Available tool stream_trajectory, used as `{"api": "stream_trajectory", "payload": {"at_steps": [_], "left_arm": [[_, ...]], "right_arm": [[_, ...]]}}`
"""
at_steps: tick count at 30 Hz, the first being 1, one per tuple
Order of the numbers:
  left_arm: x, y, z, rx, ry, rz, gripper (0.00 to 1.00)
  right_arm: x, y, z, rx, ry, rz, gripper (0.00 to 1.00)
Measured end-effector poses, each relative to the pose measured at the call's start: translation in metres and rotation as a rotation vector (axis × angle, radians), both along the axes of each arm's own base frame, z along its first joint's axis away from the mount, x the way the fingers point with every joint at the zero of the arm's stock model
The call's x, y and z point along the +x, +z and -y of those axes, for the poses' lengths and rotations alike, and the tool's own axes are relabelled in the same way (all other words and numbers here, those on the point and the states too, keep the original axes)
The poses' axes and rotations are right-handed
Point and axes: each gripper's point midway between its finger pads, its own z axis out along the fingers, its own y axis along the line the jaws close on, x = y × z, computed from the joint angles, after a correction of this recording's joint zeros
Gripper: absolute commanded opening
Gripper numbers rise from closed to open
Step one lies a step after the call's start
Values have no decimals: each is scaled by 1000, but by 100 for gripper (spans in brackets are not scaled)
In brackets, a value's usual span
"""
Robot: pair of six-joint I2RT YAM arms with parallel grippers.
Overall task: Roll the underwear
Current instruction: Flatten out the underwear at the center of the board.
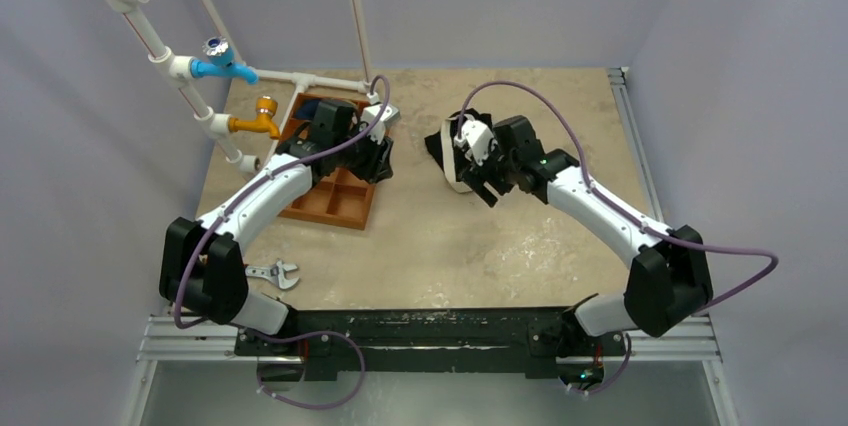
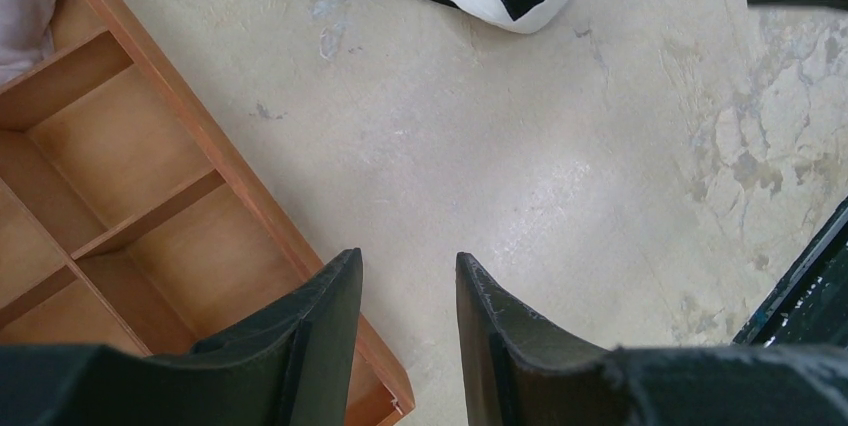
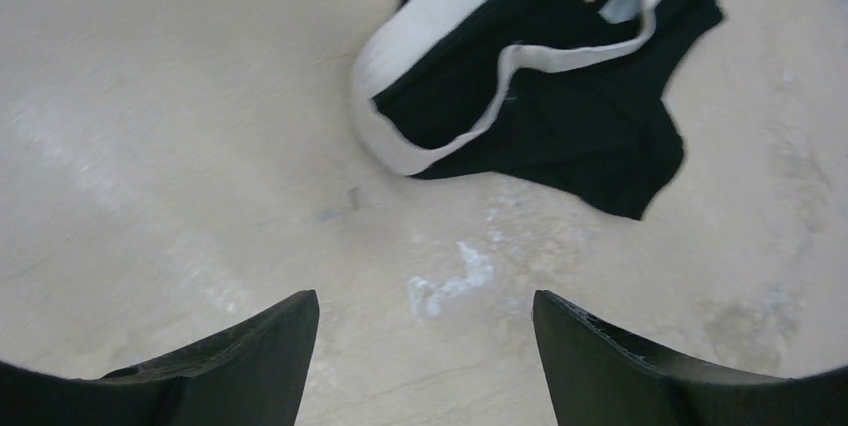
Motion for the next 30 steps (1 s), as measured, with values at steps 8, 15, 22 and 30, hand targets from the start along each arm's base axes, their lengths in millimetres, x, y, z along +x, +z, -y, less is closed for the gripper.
{"api": "stream_trajectory", "payload": {"at_steps": [8, 15, 22, 30], "left_arm": [[0, -3, 0, 6, -2, -6, 39], [0, -3, 0, 5, -2, -5, 39], [0, -3, 0, 5, -2, -5, 38], [1, -4, 0, 6, -3, -9, 38]], "right_arm": [[106, 8, 29, 115, -320, 54, 68], [155, -29, 18, 204, -401, -52, 67], [173, -47, -5, 260, -406, -108, 60], [179, -73, -2, 237, -449, -128, 22]]}}
